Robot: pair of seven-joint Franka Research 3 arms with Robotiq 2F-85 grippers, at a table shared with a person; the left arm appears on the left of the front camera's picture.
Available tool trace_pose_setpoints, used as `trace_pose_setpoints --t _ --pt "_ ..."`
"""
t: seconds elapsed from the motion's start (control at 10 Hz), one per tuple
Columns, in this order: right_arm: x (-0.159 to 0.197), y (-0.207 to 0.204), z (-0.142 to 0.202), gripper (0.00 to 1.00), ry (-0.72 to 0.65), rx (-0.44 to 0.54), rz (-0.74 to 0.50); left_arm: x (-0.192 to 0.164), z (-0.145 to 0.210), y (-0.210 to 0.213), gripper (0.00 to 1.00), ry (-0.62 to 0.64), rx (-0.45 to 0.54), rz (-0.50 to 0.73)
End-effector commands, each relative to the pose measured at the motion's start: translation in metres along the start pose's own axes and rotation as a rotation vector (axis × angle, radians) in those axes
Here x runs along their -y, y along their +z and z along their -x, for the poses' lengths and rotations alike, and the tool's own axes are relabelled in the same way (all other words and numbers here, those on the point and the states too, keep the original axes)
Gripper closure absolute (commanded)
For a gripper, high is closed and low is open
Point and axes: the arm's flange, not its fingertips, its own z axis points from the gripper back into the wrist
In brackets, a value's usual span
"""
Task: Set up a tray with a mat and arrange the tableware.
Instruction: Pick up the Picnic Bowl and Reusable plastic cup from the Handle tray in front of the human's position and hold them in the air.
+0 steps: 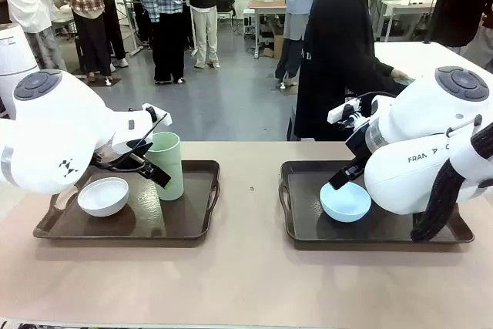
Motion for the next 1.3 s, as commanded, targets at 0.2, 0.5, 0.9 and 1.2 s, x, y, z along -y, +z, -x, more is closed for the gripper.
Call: trace_pose_setpoints --t 0.2,0.5,0.9,1.2 --pt "0.0 0.0 0.0 0.0 0.0 0.0 0.0 0.0 0.0 0.0 0.0 0.0 0.0 0.0" --pt "0.0 0.0 0.0 0.0 0.0 0.0 0.0 0.0 0.0 0.0 0.0 0.0 0.0 0.0" --pt "0.0 0.0 0.0 0.0 0.0 0.0 0.0 0.0 0.0 0.0 0.0 0.0 0.0 0.0" --pt "0.0 0.0 0.0 0.0 0.0 0.0 0.0 0.0002 0.0 0.0 0.0 0.0 0.0 0.0"
